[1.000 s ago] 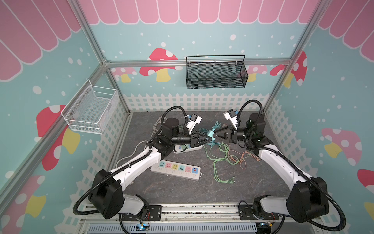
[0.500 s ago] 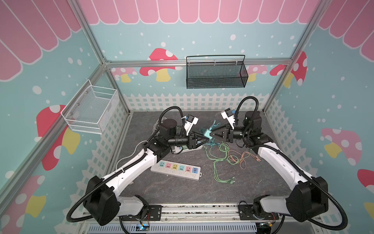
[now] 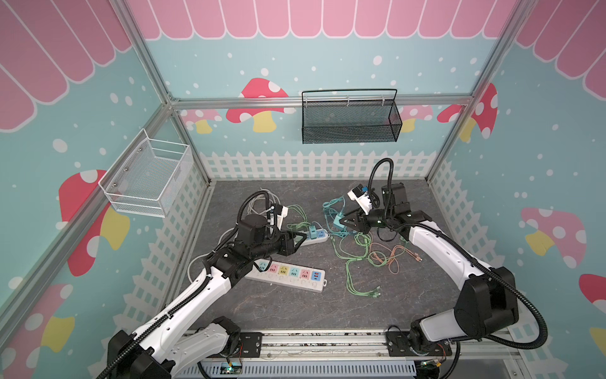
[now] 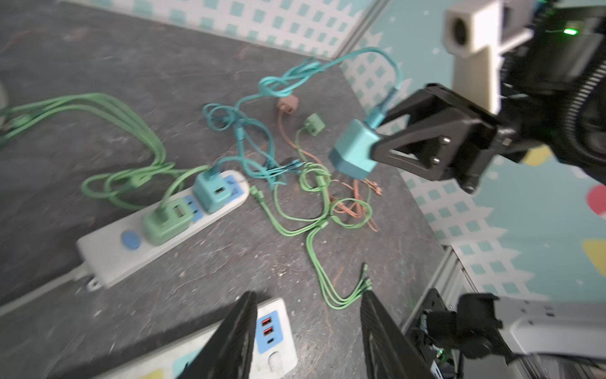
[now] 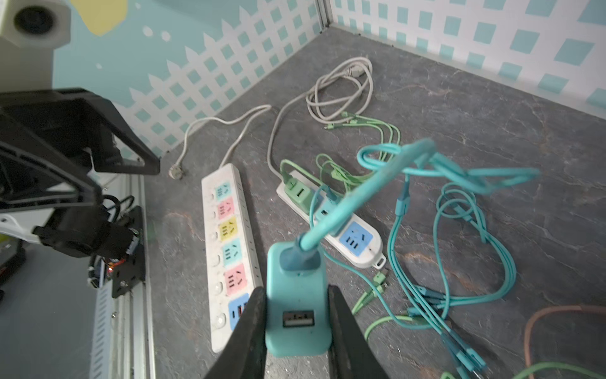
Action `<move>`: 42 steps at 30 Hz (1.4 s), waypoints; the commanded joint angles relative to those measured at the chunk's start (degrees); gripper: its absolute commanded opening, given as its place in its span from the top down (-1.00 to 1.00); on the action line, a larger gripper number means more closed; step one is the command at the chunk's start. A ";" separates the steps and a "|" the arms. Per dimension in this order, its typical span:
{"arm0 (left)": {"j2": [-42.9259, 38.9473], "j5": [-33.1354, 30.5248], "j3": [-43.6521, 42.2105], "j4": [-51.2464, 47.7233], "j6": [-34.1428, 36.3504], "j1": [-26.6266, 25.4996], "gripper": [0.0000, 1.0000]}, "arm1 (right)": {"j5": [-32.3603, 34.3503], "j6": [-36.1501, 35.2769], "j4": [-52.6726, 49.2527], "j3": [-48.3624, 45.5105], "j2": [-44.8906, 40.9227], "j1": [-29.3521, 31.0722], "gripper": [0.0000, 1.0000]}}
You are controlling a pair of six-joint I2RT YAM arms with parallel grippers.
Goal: Insert the plug
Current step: 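Lower the teal charger over the short strip while left returns to grip the strip, then align the teal charger prongs over the next free socket with the right gripper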
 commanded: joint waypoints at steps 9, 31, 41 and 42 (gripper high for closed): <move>7.83 -16.45 -7.33 -4.05 -10.56 2.97 0.11 | 1.97 -12.26 -1.23 -2.96 2.48 6.79 1.00; 29.10 -12.12 -0.46 12.02 -14.40 8.27 0.11 | 10.00 -17.81 13.16 -0.54 15.60 9.03 1.00; 35.02 -13.72 1.92 11.41 -15.76 9.01 0.20 | 9.28 -19.72 14.18 3.94 20.05 7.58 1.00; 35.27 -13.99 2.14 11.12 -15.73 9.03 0.21 | 9.25 -20.09 14.18 4.11 20.23 7.41 1.00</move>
